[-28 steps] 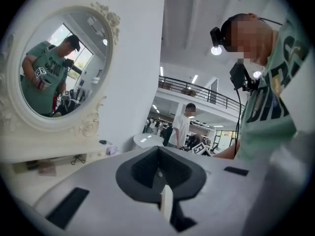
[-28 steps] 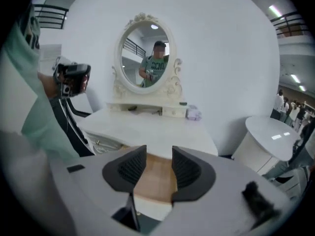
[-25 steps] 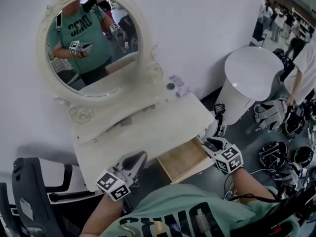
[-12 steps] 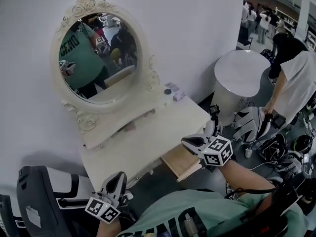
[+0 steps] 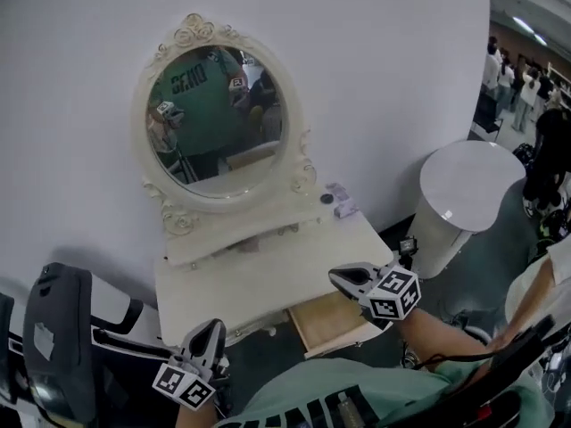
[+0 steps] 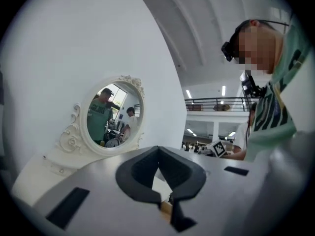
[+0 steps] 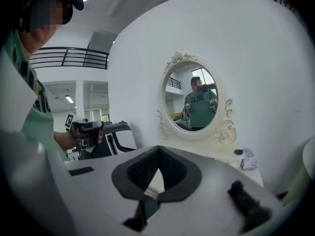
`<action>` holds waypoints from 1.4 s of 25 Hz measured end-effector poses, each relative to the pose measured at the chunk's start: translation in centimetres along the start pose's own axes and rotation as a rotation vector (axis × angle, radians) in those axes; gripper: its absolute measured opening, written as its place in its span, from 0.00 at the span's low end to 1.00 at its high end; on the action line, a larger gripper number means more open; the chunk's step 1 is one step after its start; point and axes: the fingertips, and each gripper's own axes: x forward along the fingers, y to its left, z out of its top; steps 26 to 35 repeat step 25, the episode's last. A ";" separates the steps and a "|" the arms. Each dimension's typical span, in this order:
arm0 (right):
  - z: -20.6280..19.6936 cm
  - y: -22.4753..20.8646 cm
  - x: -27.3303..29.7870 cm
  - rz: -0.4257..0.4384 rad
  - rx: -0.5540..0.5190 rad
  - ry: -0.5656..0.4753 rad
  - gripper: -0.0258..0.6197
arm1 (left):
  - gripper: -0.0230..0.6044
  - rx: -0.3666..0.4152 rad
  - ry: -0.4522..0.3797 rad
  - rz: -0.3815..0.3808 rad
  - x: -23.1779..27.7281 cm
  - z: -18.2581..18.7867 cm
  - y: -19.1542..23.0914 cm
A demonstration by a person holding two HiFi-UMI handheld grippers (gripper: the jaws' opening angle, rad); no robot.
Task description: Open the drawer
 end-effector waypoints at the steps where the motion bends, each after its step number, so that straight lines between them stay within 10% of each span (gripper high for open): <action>1: 0.2 -0.6 -0.4 0.006 -0.002 0.001 0.06 | 0.05 -0.030 -0.008 0.006 0.6 -0.4 -0.7; 35: 0.0 -1.6 -0.3 -0.011 -0.052 -0.025 0.06 | 0.05 0.046 0.010 0.014 0.7 0.4 -1.5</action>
